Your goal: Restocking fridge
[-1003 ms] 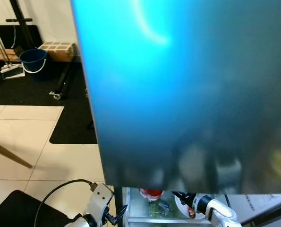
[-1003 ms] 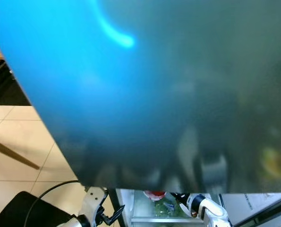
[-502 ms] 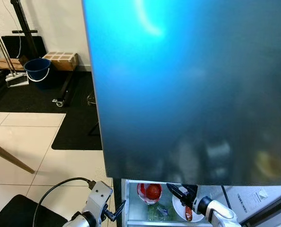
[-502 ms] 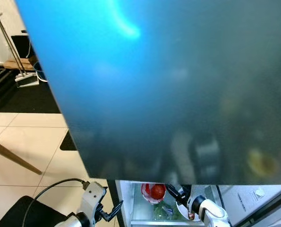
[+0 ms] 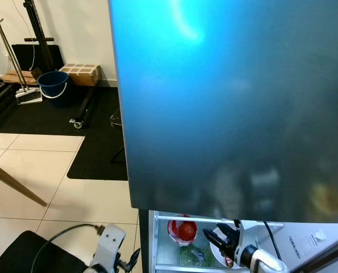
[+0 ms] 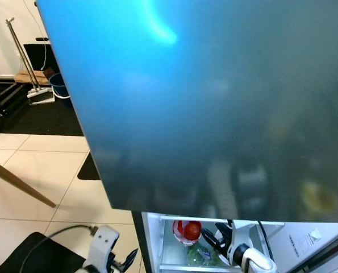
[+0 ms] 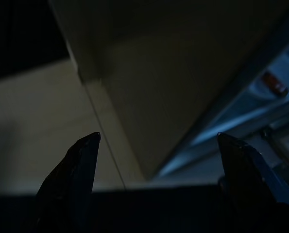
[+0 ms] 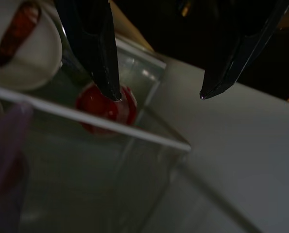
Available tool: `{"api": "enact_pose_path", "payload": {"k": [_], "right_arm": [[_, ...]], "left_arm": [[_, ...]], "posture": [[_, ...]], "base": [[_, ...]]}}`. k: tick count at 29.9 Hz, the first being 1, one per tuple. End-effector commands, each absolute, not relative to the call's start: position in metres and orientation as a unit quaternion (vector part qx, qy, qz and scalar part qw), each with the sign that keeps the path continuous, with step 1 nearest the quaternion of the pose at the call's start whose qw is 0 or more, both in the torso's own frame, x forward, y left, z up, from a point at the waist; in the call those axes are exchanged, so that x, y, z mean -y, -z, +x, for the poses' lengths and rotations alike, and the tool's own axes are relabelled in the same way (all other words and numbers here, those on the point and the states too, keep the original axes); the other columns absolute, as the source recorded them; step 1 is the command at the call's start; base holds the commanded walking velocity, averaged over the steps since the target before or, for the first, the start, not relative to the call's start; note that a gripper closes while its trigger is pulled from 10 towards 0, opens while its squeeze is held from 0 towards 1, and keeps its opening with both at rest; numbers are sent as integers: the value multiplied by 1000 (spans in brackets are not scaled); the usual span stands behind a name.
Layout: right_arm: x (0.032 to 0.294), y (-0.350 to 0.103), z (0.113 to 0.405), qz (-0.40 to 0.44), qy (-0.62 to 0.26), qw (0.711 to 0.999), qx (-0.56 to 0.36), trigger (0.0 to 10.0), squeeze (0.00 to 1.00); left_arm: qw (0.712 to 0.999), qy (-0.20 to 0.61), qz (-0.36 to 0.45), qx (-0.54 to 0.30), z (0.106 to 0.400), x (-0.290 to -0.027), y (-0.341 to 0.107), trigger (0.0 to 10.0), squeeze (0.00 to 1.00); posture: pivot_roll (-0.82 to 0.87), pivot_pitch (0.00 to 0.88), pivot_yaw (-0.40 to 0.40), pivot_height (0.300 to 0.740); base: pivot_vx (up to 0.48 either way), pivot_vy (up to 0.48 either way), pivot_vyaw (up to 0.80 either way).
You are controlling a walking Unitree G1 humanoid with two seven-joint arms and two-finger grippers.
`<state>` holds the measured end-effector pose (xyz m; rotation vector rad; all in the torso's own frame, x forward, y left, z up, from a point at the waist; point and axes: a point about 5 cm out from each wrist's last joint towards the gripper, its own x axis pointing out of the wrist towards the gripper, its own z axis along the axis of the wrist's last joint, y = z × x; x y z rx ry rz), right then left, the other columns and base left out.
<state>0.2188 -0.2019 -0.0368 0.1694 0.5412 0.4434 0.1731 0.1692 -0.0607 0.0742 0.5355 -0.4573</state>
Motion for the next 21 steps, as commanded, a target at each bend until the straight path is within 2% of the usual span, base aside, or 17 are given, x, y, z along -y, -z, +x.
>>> {"api": "enact_pose_path", "payload": {"k": [1, 9, 11, 21], "right_arm": [[208, 40, 213, 82, -201, 937, -275, 10000, 0], [215, 50, 201, 87, -173, 932, -306, 10000, 0], [220, 57, 191, 79, -151, 927, -334, 10000, 0], [237, 76, 158, 46, -72, 907, -412, 10000, 0]], "left_arm": [[935, 192, 30, -295, 162, -184, 68, 10000, 0], [927, 140, 5, -347, 142, -196, 80, 10000, 0], [920, 108, -13, -376, 132, -201, 86, 10000, 0], [896, 51, -43, -438, 112, -208, 97, 10000, 0]], "posture": [[86, 0, -32, 740], [85, 0, -40, 740], [82, 0, -42, 740], [71, 0, -38, 740]], "base": [[0, 0, 0], [0, 0, 0], [0, 0, 0], [0, 0, 0]]}}
